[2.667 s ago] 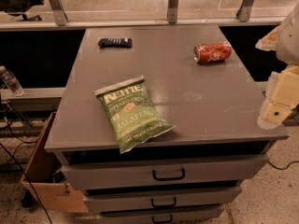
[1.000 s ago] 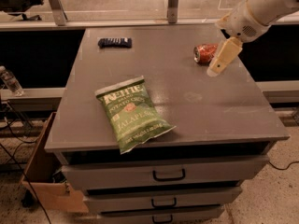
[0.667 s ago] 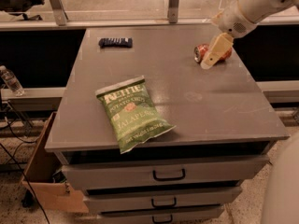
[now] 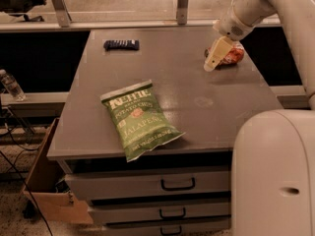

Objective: Place coke can upright

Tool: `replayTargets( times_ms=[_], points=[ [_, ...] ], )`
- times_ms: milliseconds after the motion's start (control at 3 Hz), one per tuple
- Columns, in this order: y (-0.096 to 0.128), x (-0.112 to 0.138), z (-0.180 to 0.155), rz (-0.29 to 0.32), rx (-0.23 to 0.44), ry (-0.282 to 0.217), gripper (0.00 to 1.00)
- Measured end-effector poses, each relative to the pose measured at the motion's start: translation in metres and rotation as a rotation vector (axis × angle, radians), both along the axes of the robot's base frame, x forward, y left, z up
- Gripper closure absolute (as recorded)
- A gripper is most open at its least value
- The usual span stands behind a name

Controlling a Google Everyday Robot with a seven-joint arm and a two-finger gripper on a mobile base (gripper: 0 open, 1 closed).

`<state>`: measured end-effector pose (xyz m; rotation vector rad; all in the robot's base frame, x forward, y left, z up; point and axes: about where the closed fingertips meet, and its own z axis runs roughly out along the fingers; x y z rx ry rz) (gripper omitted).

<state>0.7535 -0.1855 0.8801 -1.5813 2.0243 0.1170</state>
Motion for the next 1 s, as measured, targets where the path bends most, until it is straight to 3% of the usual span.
replayTargets(
  times_ms=[1000],
  points=[
    [-0.03, 0.017, -0.036, -0.062, -0.073, 0.066, 0.0]
  ],
)
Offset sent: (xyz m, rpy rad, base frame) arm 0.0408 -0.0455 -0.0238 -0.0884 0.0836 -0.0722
